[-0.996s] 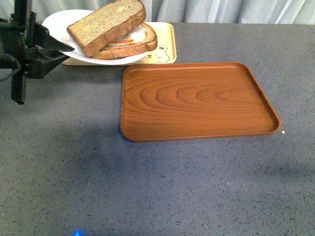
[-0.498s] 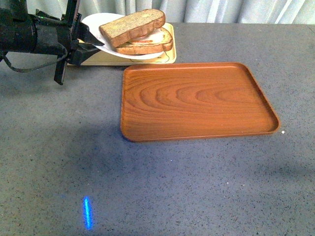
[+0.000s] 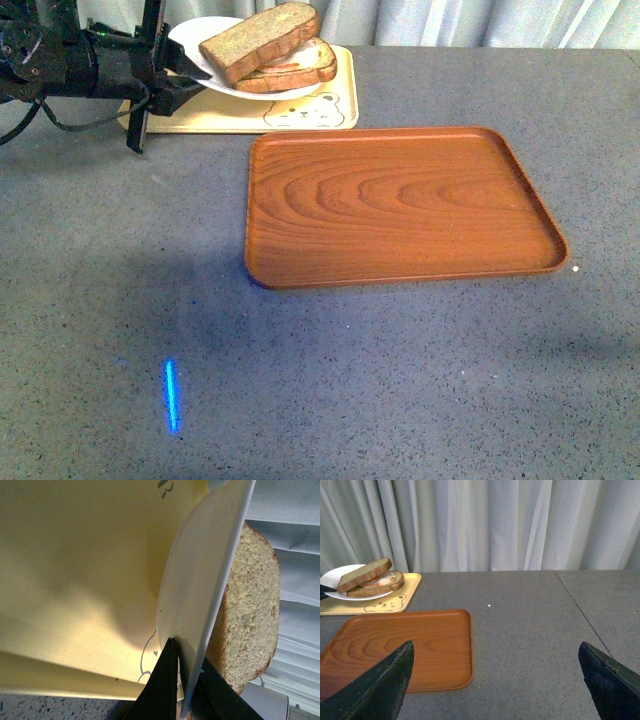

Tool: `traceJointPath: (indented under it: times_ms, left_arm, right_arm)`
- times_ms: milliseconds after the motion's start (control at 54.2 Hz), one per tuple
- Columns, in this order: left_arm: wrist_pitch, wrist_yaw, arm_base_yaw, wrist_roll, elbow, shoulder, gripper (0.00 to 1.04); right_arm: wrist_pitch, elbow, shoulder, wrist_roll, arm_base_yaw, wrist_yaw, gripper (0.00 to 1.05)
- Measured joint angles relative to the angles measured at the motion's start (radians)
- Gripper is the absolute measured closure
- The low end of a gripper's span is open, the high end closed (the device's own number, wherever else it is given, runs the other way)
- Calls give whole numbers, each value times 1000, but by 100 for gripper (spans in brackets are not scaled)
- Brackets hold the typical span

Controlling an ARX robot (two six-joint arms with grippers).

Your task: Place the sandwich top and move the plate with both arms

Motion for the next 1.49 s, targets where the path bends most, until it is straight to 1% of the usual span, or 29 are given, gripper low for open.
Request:
traceJointPath:
  times_ms: [148,184,332,387,516,664,701,811,885,977,1033,1051,1088,1106,1180,1198,1235,1254,1272,1309,1383,1401,1493]
  left_arm:
    - [0,19,6,-2,20,33,102]
    - [-2,23,8,-5,22,39,100]
    - [2,31,24,-8,24,44,79]
    - [12,36,37,-8,21,44,68]
    - [29,40,66,0,-8,35,50]
    - [66,39,106,13,-96,-20,29]
    - [81,40,122,29,-137,-50,22]
    - [145,52,166,53,-252,-132,8]
    - [198,71,195,58,-338,-200,10]
    - [283,81,233,68,-463,-309,9]
    - [371,96,268,71,-595,-433,9]
    - [397,81,273,91,-630,-464,9]
    - [500,-28,272,188,-715,-529,16]
    - [550,-117,269,261,-762,-564,19]
    - [681,-282,266,550,-939,-708,32]
    - [692,-295,266,612,-965,-730,34]
    - [719,-315,267,770,-1072,-826,41]
    - [723,-323,266,822,-1123,-873,44]
    - [724,-334,264,915,-1195,-936,50]
    - [723,-349,253,1035,-1288,-1016,59]
    - [707,-367,229,1127,-1376,-1090,73]
    - [704,-370,226,1135,-1384,-1098,75]
    - [680,-390,203,1176,-1435,-1163,91]
  right_arm:
    - [0,0,0,0,0,0,9]
    - [0,0,0,0,0,0,9]
    - [0,0,0,0,0,0,9]
    - [0,0,0,0,0,0,9]
    - [0,0,0,0,0,0,9]
    - [0,0,0,0,0,0,9]
    - [0,0,0,0,0,0,9]
    - [0,0,0,0,0,0,9]
    - [0,0,0,0,0,0,9]
    - [0,0,0,0,0,0,9]
    - [0,0,0,0,0,0,9]
    - [0,0,0,0,0,0,9]
    - [0,0,0,0,0,0,9]
    - [0,0,0,0,0,0,9]
    - [0,0,0,0,0,0,9]
    - [0,0,0,0,0,0,9]
    - [0,0,0,0,0,0,9]
    - [0,0,0,0,0,0,9]
    - [0,0,0,0,0,0,9]
    - [0,0,0,0,0,0,9]
    - [0,0,0,0,0,0,9]
    - [0,0,0,0,0,0,9]
    - [0,0,0,0,0,0,9]
